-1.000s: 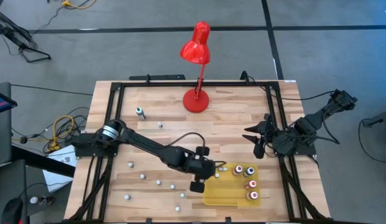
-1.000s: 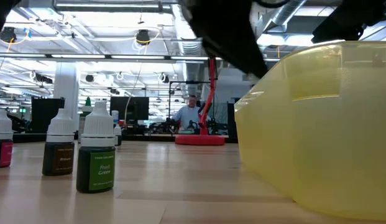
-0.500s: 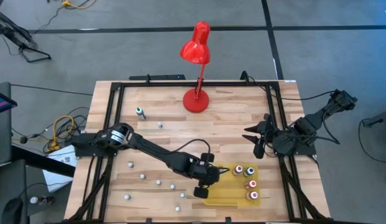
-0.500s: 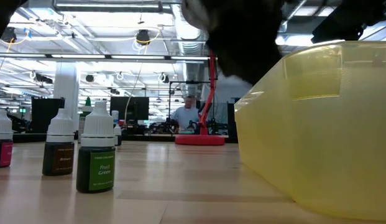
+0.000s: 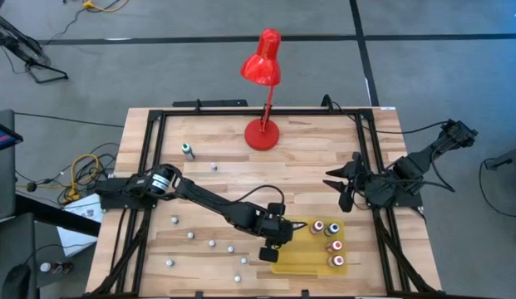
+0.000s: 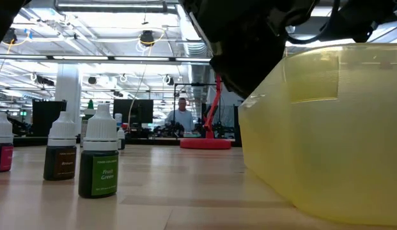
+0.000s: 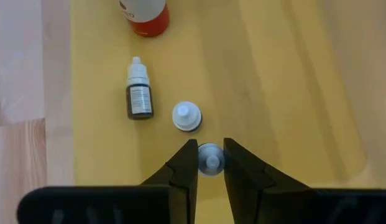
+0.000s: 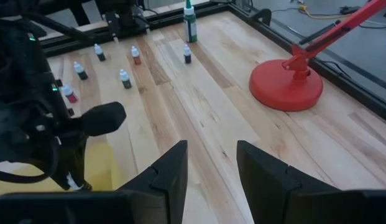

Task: Pick & Place food coloring
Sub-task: Put the brown food coloring into the yellow bin

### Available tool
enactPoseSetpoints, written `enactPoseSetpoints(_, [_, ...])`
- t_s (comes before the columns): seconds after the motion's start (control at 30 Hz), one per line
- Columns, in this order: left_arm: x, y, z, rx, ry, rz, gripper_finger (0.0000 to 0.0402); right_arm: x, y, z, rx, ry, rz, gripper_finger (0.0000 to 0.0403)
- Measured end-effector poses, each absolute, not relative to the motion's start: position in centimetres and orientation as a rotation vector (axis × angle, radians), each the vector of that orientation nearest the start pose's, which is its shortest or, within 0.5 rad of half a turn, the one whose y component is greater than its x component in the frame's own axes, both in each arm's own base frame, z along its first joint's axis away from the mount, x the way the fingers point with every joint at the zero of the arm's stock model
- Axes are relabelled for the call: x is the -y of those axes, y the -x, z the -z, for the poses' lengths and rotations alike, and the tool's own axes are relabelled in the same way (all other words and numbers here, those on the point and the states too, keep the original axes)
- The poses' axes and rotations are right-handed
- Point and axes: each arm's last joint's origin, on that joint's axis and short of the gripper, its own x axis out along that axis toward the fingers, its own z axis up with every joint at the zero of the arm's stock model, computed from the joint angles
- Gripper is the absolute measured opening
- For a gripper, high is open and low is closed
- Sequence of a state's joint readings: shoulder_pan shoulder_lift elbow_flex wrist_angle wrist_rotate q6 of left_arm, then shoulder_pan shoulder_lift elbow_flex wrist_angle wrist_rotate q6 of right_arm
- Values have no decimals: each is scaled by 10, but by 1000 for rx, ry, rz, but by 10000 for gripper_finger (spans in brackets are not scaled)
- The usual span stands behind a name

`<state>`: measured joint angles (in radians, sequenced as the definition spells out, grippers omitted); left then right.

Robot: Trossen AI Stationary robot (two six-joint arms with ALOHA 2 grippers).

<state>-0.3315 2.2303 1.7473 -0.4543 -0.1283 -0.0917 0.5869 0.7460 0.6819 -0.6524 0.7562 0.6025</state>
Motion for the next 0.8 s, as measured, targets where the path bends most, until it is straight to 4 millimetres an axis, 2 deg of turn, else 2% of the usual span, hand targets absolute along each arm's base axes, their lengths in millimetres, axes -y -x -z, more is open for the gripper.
enactPoseSetpoints(0.3, [151, -460, -174, -922, -102, 129, 52, -62, -129, -269, -482, -141, 318, 129])
enactPoseSetpoints(0.8, [151, -459, -174, -928, -80, 129, 84, -62, -129, -269, -483, -141, 318, 129])
